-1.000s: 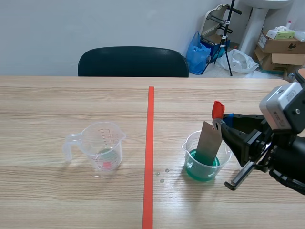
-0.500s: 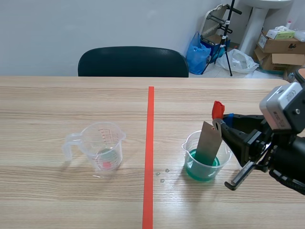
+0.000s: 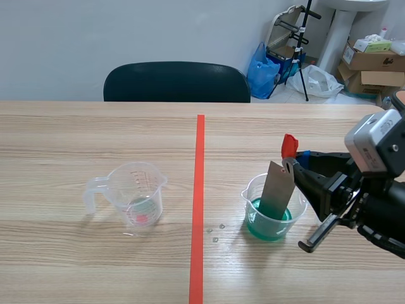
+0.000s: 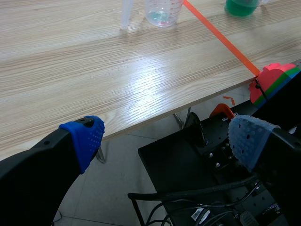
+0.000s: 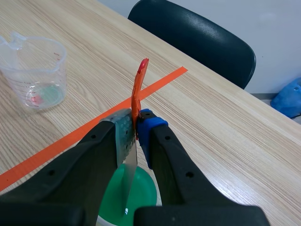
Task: Do the redox reaction experiment
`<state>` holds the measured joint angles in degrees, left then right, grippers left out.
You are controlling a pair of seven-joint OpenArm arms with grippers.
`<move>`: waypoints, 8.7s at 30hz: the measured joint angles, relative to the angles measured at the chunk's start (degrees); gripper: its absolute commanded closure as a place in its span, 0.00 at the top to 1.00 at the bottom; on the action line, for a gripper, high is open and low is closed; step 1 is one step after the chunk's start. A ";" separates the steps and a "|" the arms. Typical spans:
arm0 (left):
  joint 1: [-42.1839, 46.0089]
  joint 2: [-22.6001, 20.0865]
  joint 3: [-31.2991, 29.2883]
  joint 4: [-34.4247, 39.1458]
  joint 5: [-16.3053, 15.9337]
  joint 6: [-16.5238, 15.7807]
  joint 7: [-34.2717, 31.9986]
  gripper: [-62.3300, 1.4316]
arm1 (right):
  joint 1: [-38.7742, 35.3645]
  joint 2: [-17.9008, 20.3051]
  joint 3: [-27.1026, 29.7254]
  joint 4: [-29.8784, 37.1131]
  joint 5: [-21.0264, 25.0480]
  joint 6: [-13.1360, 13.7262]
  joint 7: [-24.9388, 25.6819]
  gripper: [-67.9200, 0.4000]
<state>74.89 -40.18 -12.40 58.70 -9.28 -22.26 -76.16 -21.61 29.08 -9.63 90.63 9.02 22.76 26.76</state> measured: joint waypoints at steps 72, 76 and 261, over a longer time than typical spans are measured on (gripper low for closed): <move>-0.63 0.00 0.00 0.00 -0.02 -0.04 0.02 0.91 | 0.00 0.00 0.00 0.00 0.00 0.00 0.00 0.03; -0.63 0.00 0.00 0.00 -0.02 -0.04 0.02 0.91 | 0.00 0.00 0.00 0.00 -0.02 0.02 0.37 0.03; -0.63 0.00 0.00 0.00 -0.13 -0.04 -0.37 0.91 | -8.87 0.15 15.85 31.39 10.73 3.15 -23.63 0.03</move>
<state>74.26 -40.18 -12.40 58.70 -9.41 -22.31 -76.53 -30.48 29.23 6.22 122.02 19.75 25.91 3.14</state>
